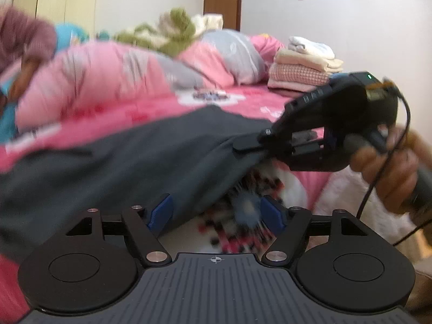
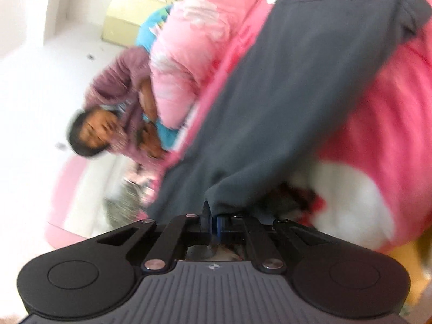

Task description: Fold clothes

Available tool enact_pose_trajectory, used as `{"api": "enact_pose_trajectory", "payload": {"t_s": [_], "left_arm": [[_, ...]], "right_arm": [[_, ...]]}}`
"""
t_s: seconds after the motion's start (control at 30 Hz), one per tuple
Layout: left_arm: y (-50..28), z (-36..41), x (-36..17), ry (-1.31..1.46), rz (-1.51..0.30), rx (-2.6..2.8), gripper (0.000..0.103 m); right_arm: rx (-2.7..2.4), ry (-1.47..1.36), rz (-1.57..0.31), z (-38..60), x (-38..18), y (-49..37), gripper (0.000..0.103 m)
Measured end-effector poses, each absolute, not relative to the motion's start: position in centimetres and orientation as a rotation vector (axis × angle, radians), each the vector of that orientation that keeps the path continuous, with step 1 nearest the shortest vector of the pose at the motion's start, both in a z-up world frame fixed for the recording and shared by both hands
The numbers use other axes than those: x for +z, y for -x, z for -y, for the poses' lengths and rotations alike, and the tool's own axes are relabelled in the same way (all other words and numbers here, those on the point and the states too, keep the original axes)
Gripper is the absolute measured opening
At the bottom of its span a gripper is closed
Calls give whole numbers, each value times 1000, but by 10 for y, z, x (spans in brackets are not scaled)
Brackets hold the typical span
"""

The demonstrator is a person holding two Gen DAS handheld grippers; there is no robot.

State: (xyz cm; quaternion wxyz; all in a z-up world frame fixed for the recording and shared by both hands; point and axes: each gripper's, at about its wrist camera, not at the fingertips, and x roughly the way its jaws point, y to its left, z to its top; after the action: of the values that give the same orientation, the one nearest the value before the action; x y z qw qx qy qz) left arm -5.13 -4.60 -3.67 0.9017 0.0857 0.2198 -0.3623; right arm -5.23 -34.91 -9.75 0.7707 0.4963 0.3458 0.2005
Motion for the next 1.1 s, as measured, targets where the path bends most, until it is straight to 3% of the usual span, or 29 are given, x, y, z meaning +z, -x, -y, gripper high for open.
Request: {"api": "enact_pose_trajectory", "payload": {"t_s": [0.23,0.33,0.43,0.57,0.77,1.1], "left_arm": [[23,68,-32,-304,-326,-647,72],[0,67,-33,-282,-359,-627,66],[-24,59,-34,-201,-427,-608,59],[-55,49,-37,-91,-516,-580,57],[-91,35,-41,45,-627,-552,57],[-86,18,-26,166,-606,-548,66]], "right_arm": [[512,-1258,-773,366,-91,-1,4],[517,-1275,-786,372,-93,-16,6],[514,-1276,-788,381,-94,-25,17],[511,-1277,-791,394,-95,-37,45],[506,-1278,-793,412,-97,-53,55],[284,-929,-582,431,-63,23,53]]}}
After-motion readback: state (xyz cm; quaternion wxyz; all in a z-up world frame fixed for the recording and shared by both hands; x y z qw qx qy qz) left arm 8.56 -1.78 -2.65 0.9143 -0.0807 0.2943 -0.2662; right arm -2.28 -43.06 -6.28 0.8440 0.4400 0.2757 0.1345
